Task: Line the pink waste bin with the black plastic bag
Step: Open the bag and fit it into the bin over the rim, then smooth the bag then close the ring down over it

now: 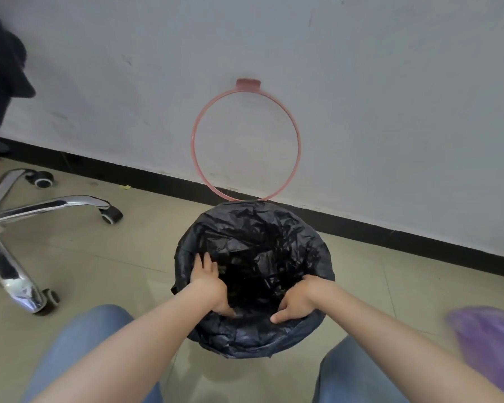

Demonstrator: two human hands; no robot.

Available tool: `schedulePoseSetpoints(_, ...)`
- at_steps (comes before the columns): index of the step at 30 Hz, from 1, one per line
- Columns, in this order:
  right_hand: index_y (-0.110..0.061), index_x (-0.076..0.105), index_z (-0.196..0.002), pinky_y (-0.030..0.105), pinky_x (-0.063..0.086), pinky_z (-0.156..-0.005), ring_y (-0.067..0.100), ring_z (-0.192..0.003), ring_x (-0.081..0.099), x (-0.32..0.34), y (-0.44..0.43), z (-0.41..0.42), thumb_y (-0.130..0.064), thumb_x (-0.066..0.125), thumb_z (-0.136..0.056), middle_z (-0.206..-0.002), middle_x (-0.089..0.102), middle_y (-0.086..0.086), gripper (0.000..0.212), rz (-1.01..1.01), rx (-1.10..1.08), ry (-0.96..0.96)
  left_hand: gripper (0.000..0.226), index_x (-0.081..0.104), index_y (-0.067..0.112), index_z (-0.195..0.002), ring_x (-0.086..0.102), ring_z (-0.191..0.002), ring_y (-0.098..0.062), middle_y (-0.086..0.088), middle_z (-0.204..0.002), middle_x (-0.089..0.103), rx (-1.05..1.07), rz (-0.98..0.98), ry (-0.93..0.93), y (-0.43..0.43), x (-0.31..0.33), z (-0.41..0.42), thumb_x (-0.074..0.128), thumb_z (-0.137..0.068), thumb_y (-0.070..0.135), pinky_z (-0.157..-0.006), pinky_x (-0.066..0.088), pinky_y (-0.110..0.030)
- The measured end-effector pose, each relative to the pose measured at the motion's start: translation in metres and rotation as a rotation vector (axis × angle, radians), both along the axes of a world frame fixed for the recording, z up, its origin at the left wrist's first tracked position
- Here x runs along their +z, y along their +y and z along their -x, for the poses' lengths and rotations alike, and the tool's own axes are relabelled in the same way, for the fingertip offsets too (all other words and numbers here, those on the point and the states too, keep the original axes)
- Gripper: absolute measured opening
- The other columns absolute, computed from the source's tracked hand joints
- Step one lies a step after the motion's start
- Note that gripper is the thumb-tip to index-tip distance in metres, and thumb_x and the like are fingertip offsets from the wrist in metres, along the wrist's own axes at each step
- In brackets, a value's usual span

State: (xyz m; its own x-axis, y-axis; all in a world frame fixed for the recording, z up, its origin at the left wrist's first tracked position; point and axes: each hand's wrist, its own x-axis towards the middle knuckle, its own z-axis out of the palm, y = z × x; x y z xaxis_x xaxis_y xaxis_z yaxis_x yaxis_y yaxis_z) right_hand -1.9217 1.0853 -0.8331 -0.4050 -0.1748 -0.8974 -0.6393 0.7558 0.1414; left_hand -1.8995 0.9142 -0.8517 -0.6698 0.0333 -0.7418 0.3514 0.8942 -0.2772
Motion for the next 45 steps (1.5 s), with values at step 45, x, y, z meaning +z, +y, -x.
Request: schedulePoseSetpoints(45, -0.020, 0.062, -0.112, 0.035, 0.045, -0.079, 0.031, -0.106, 0.057, -0.035, -0.045, 0.037, -0.025, 0.047, -0.089, -0.117, 0.064, 0.012, 0.028, 0.460, -0.084, 0.250, 0.040, 0.063, 0.019, -0.113, 0.037, -0.132, -0.035, -0.017, -0.137, 0.049, -0.224, -0.399, 0.789, -0.049, 0.011, 0.004, 0.057, -0.081, 0.041, -0.110, 0.023, -0.057)
